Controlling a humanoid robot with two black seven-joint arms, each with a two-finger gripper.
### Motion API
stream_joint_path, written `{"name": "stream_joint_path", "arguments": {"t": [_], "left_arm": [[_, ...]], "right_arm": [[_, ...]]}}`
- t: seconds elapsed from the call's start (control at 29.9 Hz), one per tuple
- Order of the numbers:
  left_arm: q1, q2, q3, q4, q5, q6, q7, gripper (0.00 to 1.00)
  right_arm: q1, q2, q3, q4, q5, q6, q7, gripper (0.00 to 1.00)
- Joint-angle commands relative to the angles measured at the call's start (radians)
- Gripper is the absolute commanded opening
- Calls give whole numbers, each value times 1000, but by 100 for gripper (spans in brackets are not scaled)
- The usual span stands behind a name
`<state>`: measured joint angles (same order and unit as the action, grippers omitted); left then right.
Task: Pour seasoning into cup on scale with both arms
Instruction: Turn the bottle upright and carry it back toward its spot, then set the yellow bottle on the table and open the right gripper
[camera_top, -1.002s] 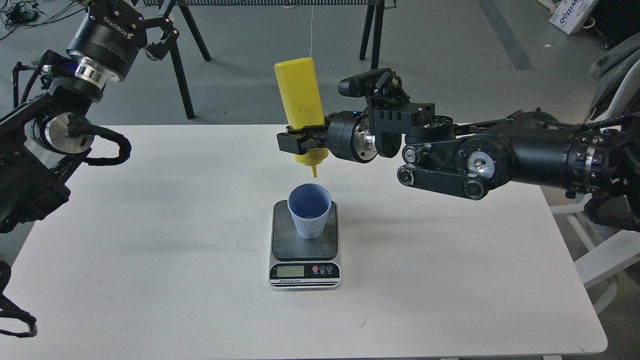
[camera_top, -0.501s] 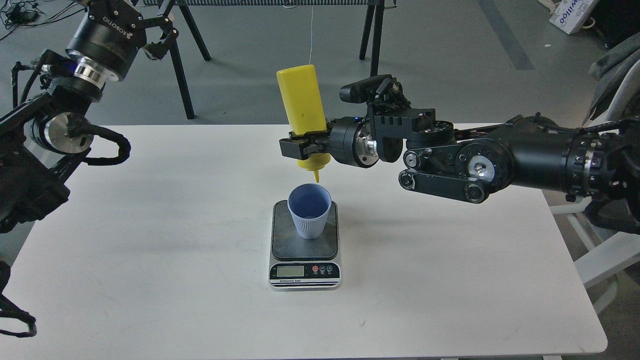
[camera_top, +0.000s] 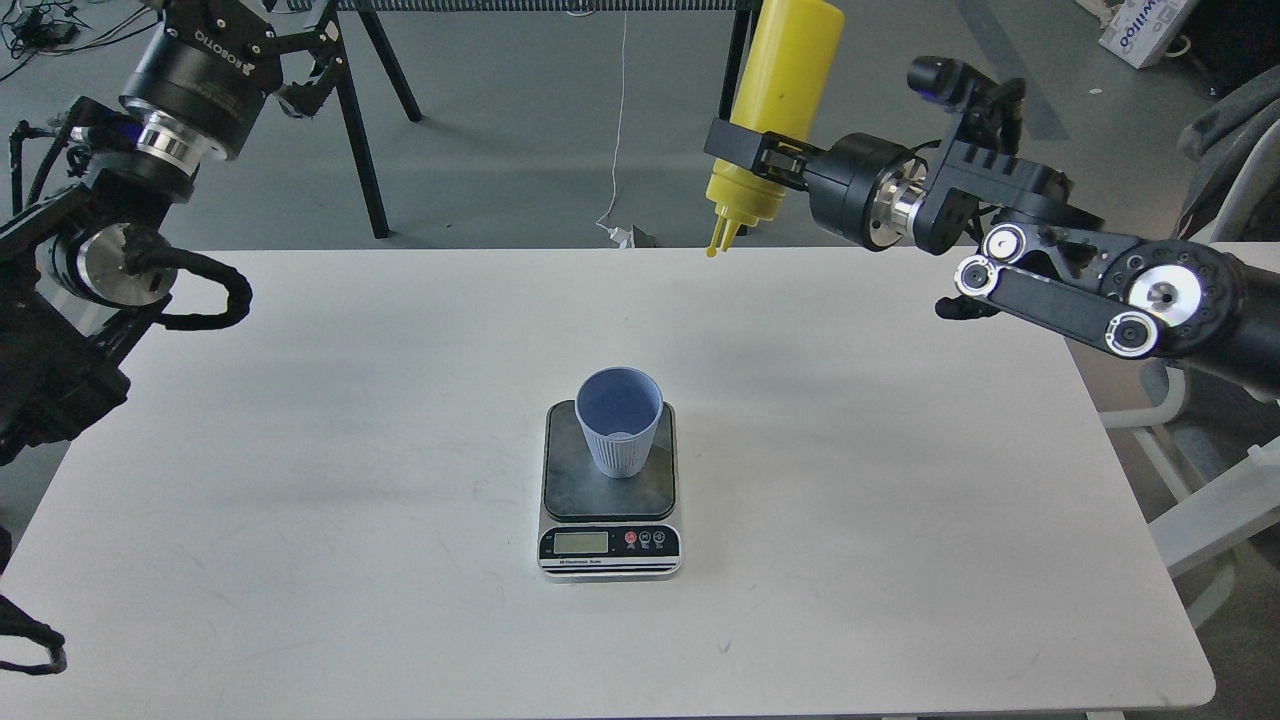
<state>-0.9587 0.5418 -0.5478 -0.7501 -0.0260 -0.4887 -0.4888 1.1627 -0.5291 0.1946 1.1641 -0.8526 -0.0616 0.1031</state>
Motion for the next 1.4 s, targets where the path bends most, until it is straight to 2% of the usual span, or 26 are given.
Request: {"name": "stream_joint_path", "arguments": {"t": [0.0,0.17,0.4,0.57,0.7,0.94,1.2,1.37], "left_arm": [[-2,0,0,0,0,0,0,100],[-2,0,0,0,0,0,0,100],[0,0,0,-2,0,0,0,100],[0,1,0,-2,0,0,0,100],[0,1,0,-2,0,0,0,100],[0,-5,2,-2,1,0,0,100],[0,-3,2,-3,1,0,0,100],[2,0,3,-28,1,0,0,100]], "right_arm": [[-142,-104,176,78,128,6,-8,34],[-322,-164,348,167,361,6,-10,34],[-570,-155,531,210,749,19,-11,34],[-710,-144,623,204,1087,109,-2,34],[-828,-135,652,183,1276,248,0,35],[-986,-46,668,72,1432,546,26,35],[-1098,4,663,49,1440,550,23,36],[-1118,92,660,-14,1443,550,20,36]]}}
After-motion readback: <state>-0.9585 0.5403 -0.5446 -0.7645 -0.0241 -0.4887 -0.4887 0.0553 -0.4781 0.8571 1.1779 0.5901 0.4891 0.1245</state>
